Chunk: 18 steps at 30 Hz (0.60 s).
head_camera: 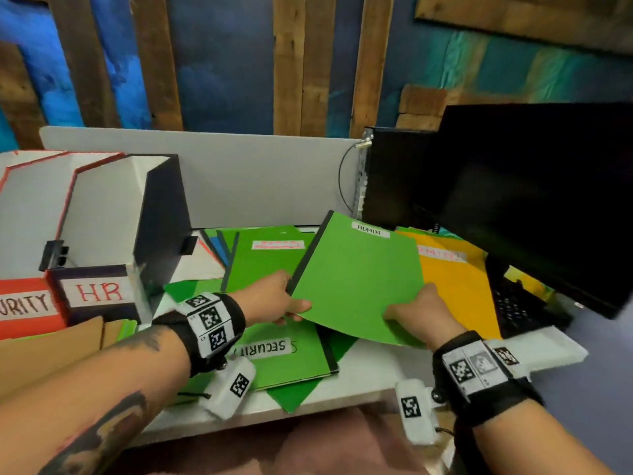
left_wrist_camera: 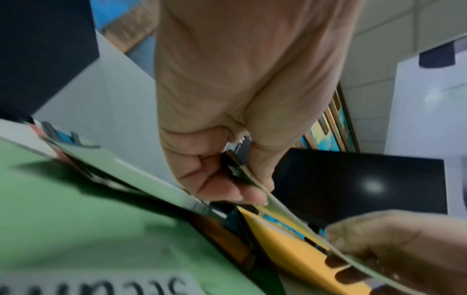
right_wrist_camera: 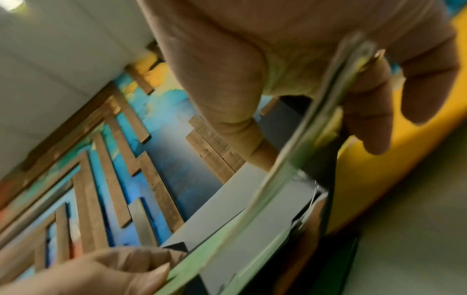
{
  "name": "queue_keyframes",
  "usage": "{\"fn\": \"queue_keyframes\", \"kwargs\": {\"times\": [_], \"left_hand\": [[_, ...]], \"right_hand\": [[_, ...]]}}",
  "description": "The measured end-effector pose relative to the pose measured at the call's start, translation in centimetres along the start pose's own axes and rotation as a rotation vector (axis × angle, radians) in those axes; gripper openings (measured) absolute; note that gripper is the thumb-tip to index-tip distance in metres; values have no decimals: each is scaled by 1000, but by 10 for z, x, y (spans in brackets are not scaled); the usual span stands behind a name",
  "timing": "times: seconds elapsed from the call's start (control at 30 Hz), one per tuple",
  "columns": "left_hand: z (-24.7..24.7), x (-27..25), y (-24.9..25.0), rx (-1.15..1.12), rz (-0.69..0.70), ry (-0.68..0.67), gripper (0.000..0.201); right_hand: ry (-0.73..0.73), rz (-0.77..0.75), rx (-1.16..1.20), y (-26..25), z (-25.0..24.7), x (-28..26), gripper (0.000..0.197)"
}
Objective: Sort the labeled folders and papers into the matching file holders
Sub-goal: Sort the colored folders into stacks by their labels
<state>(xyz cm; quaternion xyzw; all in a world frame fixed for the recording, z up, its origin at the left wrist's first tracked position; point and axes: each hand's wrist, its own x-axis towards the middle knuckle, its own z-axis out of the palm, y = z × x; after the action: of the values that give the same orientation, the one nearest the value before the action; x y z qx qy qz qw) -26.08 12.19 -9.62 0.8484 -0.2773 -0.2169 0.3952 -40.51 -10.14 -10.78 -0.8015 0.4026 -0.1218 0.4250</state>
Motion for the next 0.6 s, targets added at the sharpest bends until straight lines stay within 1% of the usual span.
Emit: {"fn": "queue_keyframes", "kwargs": {"times": [0.1,0.17,0.2,0.3,0.33,0.37,0.4,0.47,0.5,0.53,0.6], "left_hand": [[33,19,13,-21,-31,-76,47],[53,32,21,-18,-36,-125,42],[61,39,25,-19,-19,-130,42],[80,56,36,-17,13,-103,45],[84,61,39,-10,9,-93,44],[86,65,41,-4,0,-93,41],[87,70,42,28,-1,-92,36],[84,68,46,225,27,-105,25],[81,66,46,340,51,-111,26],[78,66,43,431,66,-110,30],[71,63,38,559,54,-116,42]], "right_hand": [[69,83,-426,5,-8,-1,99],[44,70,-593,5,-5,-2,107],[-11,24,-633,4,-2,-3,110],[-326,-112,-696,6,13,-4,132],[-377,-130,-722,8,18,-4,137],[-370,-141,-751,11,22,-2,138],[-329,-150,-770,15,24,2,132],[-229,-172,-764,25,25,14,106],[-193,-179,-757,30,23,21,94],[-171,-179,-757,36,20,28,86],[-143,-173,-754,45,15,40,80]]}}
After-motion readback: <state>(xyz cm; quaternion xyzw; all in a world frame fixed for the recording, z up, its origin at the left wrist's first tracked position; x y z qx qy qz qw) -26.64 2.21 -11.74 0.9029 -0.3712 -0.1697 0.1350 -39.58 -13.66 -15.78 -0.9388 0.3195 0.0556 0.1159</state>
